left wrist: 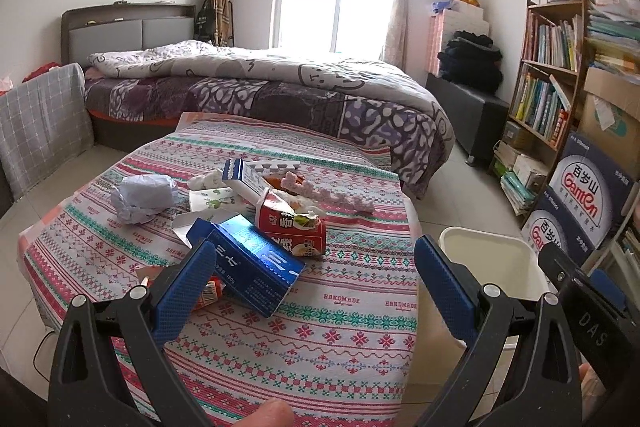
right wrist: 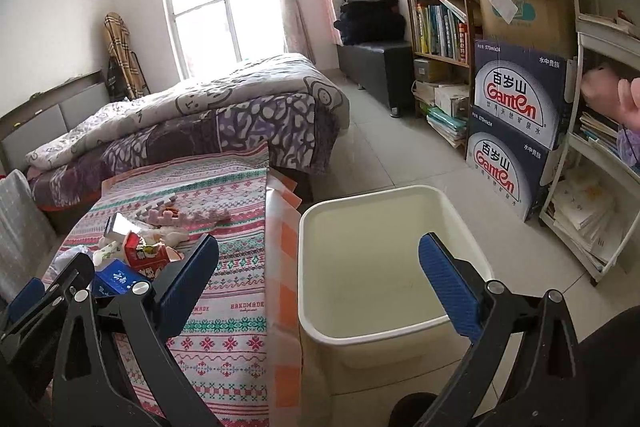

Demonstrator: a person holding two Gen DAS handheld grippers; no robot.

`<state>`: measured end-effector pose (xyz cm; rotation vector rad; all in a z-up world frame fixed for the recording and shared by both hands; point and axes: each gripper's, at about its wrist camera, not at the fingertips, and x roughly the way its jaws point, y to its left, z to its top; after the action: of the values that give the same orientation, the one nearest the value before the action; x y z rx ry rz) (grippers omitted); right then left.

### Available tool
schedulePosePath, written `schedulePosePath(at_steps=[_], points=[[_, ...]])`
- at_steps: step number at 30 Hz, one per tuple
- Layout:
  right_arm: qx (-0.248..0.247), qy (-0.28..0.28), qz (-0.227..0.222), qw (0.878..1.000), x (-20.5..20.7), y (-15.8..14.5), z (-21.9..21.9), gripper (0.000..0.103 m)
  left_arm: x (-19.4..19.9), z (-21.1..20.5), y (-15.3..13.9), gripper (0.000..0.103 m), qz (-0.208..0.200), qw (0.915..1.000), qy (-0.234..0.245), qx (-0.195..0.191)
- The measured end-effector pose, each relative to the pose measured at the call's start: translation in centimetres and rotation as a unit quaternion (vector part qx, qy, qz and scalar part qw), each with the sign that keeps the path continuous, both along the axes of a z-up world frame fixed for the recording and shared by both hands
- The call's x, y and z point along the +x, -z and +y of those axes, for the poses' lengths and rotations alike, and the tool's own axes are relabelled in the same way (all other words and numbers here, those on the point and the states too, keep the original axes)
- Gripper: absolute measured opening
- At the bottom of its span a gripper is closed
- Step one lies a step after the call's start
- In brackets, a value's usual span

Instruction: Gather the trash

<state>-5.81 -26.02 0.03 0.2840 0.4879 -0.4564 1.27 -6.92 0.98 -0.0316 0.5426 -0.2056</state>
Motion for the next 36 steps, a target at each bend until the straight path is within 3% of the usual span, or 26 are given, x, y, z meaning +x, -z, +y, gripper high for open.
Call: schedulePosePath(at_steps=[36], points=[[-0.002, 0.001, 0.002, 1.000, 0.12, 0.13, 0.50, 0.096, 0.09, 0.34, 0.38, 0.096, 0.005, 1.0000, -0.002, 0.001]])
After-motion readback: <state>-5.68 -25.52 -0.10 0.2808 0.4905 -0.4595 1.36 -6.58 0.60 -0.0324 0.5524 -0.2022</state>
